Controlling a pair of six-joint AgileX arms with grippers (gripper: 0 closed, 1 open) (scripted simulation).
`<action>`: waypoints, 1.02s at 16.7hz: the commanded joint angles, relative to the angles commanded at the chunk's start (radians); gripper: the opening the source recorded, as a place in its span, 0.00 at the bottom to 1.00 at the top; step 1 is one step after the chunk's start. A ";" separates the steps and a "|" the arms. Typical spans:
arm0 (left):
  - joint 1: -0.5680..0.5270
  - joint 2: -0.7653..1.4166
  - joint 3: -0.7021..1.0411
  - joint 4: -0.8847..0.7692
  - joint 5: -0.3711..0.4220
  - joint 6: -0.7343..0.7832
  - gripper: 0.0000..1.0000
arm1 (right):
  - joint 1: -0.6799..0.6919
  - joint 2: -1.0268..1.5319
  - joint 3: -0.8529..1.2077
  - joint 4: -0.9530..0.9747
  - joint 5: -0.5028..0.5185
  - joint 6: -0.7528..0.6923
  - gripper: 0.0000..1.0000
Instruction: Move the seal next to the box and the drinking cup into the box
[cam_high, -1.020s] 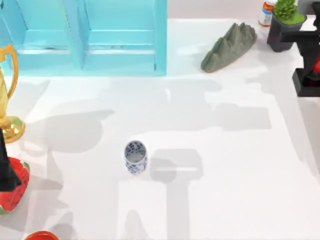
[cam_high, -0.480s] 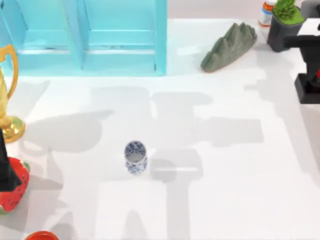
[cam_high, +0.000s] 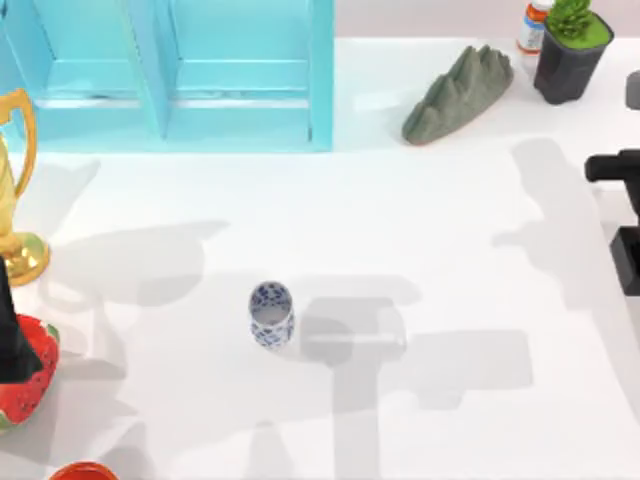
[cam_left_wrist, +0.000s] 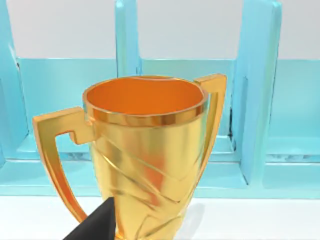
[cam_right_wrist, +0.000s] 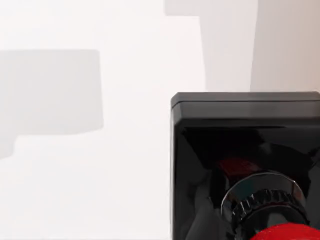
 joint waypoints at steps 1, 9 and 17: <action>0.000 0.000 0.000 0.000 0.000 0.000 1.00 | 0.004 -0.017 -0.018 0.004 0.000 0.004 0.00; 0.000 0.000 0.000 0.000 0.000 0.000 1.00 | 0.004 -0.015 -0.086 0.069 0.000 0.005 0.00; 0.000 0.000 0.000 0.000 0.000 0.000 1.00 | 0.009 -0.002 -0.258 0.261 0.000 0.009 0.00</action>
